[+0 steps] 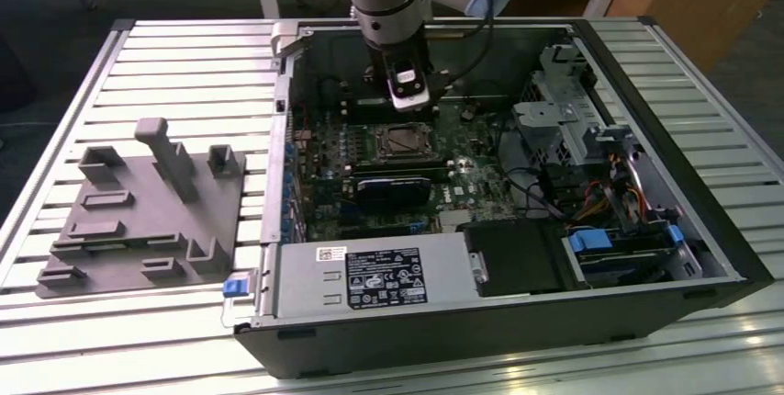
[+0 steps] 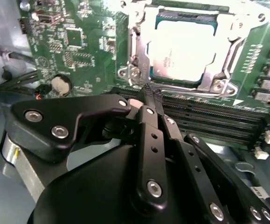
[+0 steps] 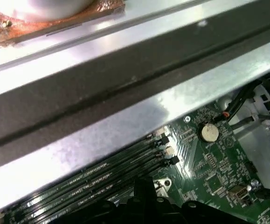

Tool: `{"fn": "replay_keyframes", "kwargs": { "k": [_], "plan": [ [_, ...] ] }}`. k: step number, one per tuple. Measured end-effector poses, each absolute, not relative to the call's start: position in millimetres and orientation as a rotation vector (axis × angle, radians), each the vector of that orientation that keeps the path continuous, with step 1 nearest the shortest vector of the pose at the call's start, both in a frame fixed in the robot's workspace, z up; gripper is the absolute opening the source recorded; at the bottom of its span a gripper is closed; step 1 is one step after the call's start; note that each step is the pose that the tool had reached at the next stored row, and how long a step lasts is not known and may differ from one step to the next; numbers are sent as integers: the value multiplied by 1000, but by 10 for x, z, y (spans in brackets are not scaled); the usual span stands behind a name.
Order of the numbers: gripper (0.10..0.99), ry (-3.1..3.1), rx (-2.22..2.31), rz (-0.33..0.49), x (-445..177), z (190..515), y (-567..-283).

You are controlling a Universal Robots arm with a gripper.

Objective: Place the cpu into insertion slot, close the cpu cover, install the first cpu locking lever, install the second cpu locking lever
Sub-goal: 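Install the first cpu locking lever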

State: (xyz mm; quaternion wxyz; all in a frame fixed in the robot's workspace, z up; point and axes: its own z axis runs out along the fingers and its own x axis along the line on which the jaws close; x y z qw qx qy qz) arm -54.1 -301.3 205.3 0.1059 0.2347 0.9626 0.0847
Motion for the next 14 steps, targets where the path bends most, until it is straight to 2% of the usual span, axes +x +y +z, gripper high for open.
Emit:
{"fn": "replay_keyframes", "kwargs": {
  "k": [6, 11, 14],
  "plan": [
    [106, 2856, 692, 185, -539, 2049, -3009],
    [106, 2861, 683, 92, -539, 2043, -3002],
    [106, 2864, 683, 83, -539, 2042, -3002]
  ]
}}
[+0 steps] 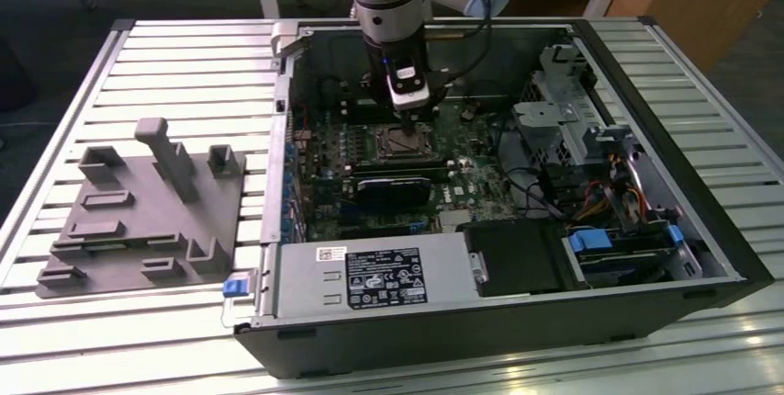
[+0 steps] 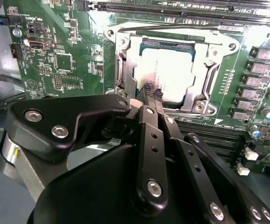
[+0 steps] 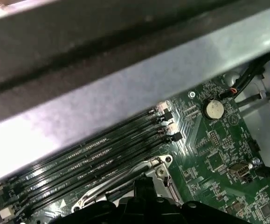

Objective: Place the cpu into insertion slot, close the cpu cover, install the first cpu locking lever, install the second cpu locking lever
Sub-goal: 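Install the first cpu locking lever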

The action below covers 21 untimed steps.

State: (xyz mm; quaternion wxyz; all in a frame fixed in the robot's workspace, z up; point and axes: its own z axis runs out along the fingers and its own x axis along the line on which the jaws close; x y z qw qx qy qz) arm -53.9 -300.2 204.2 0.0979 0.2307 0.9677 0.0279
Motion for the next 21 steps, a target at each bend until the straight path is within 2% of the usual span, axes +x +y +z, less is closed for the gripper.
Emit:
{"fn": "replay_keyframes", "kwargs": {
  "k": [21],
  "plan": [
    [106, 2878, 686, 78, -502, 2209, -3003]
  ]
}}
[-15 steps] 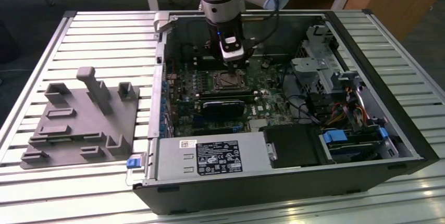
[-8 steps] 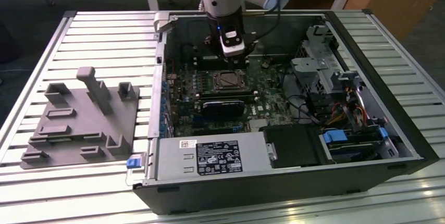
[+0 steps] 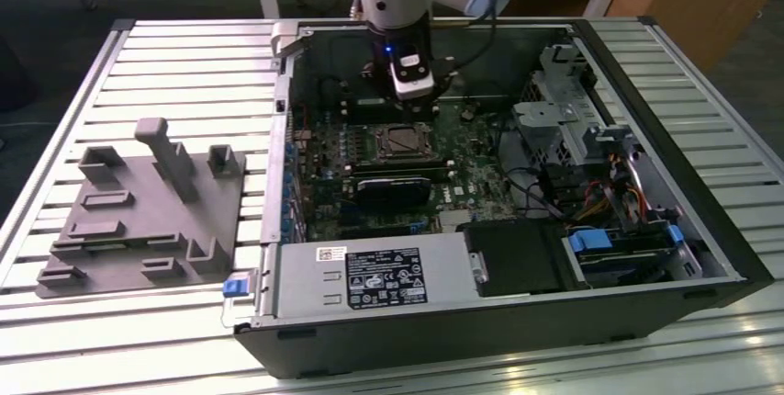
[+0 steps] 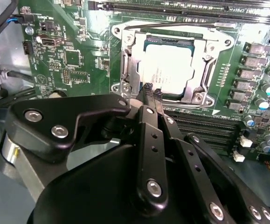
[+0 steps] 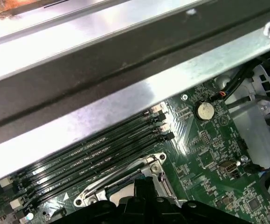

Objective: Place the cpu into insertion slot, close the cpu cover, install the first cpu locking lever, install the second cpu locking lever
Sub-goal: 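Install the first cpu locking lever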

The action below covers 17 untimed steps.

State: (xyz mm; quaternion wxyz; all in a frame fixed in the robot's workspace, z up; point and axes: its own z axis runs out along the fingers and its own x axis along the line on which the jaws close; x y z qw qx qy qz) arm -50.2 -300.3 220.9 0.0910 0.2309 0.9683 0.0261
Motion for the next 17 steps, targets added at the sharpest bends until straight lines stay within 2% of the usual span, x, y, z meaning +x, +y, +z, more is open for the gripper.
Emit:
{"fn": "replay_keyframes", "kwargs": {
  "k": [17],
  "plan": [
    [106, 2964, 707, 44, -436, 2180, -3185]
  ]
}}
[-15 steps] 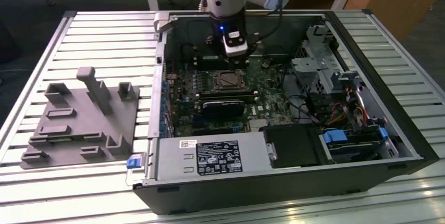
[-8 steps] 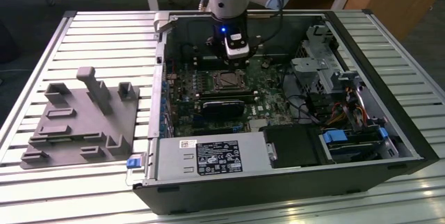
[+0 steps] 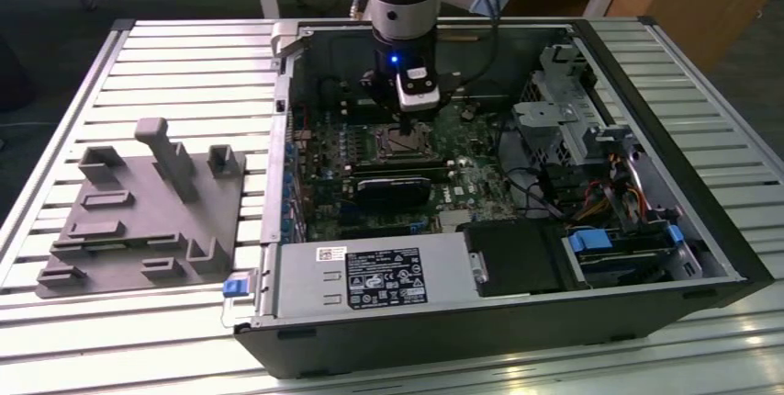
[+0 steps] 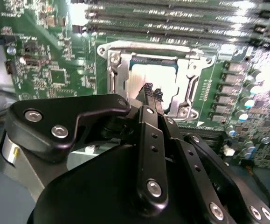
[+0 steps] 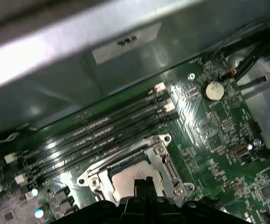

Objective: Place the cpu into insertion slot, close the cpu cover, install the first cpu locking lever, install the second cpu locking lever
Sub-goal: 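Install the first cpu locking lever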

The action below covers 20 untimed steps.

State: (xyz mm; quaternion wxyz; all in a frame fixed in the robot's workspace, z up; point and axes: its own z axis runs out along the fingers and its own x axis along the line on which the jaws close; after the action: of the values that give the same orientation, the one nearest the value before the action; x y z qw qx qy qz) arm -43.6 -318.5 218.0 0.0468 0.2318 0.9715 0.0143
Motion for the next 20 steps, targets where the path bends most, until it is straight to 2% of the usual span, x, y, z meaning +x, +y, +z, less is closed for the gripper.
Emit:
{"fn": "replay_keyframes", "kwargs": {
  "k": [20],
  "plan": [
    [106, 2974, 709, 34, -433, 2189, -3338]
  ]
}}
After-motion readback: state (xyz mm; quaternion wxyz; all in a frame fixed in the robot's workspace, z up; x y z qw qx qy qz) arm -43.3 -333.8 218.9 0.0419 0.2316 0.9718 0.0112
